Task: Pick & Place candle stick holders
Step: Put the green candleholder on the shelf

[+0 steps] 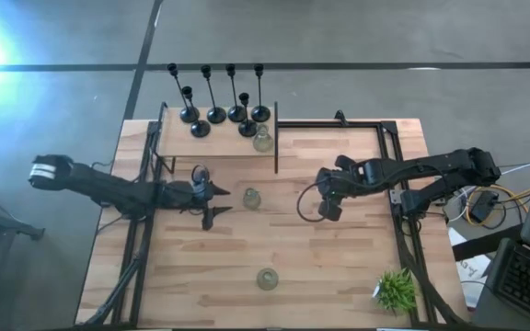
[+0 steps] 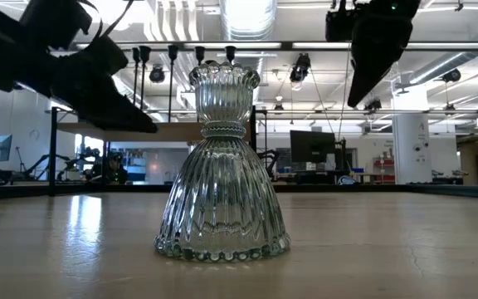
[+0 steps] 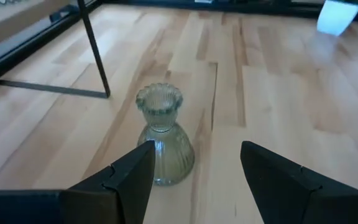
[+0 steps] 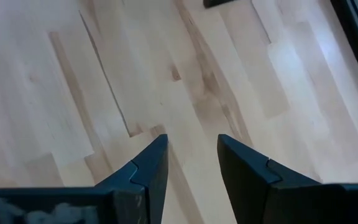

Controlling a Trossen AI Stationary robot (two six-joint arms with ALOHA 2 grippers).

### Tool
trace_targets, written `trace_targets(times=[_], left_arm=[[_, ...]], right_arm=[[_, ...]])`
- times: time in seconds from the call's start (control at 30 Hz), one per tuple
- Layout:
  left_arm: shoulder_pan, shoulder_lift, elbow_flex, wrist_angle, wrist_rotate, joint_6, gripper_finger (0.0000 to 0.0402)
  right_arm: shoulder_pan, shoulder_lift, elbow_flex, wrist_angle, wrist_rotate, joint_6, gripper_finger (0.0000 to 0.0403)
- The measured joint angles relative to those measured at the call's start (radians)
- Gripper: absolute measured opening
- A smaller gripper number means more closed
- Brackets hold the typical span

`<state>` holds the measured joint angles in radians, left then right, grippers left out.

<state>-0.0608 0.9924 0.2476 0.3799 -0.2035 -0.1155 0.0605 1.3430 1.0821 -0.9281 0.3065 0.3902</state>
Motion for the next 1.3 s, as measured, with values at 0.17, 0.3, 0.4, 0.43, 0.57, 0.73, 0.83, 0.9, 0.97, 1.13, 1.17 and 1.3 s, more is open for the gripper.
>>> trace_targets(times=[0.17,0.3,0.4,0.43,0.57,0.73,0.83,0.9,0.97,1.13,1.17,1.3], left_arm=[[0.004,0.082,-0.029,0.047,-0.087,-0.019,0.0241],[0.007,0.168,-0.026,0.123,-0.118,-0.027,0.0241],[0.014,0.239,-0.006,0.192,-0.118,-0.011,0.0241],[0.019,0.264,0.004,0.202,-0.118,-0.010,0.0241],[0.044,0.355,0.044,0.197,-0.119,-0.015,0.0241],[0.053,0.451,0.091,0.258,-0.102,-0.009,0.0241],[0.054,0.500,0.115,0.322,-0.089,0.009,0.0241],[0.058,0.530,0.136,0.328,-0.082,0.010,0.0241],[0.063,0.559,0.154,0.328,-0.070,0.010,0.0241],[0.075,0.624,0.188,0.376,-0.047,0.010,0.0241],[0.075,0.633,0.192,0.389,-0.044,0.011,0.0241],[0.076,0.660,0.192,0.455,-0.043,0.009,0.0241]], right_arm=[[0.000,-0.001,0.008,0.014,0.004,-0.008,0.0127],[0.000,-0.001,0.008,0.036,0.007,-0.032,0.0121],[0.000,-0.001,0.008,0.065,0.007,-0.051,0.0118],[-0.001,-0.001,0.008,0.072,0.008,-0.057,0.0118],[0.000,-0.001,0.008,0.082,0.007,-0.069,0.0122],[0.000,-0.001,0.007,0.081,0.007,-0.070,0.0130],[0.000,-0.001,0.006,0.081,0.008,-0.076,0.0133],[0.000,-0.001,0.006,0.081,0.008,-0.077,0.0135],[0.000,-0.001,0.006,0.080,0.008,-0.080,0.0134],[0.000,-0.001,0.005,0.080,0.008,-0.084,0.0126],[0.000,-0.001,0.004,0.079,0.007,-0.084,0.0124],[0.000,-0.001,0.004,0.077,0.008,-0.084,0.0119]])
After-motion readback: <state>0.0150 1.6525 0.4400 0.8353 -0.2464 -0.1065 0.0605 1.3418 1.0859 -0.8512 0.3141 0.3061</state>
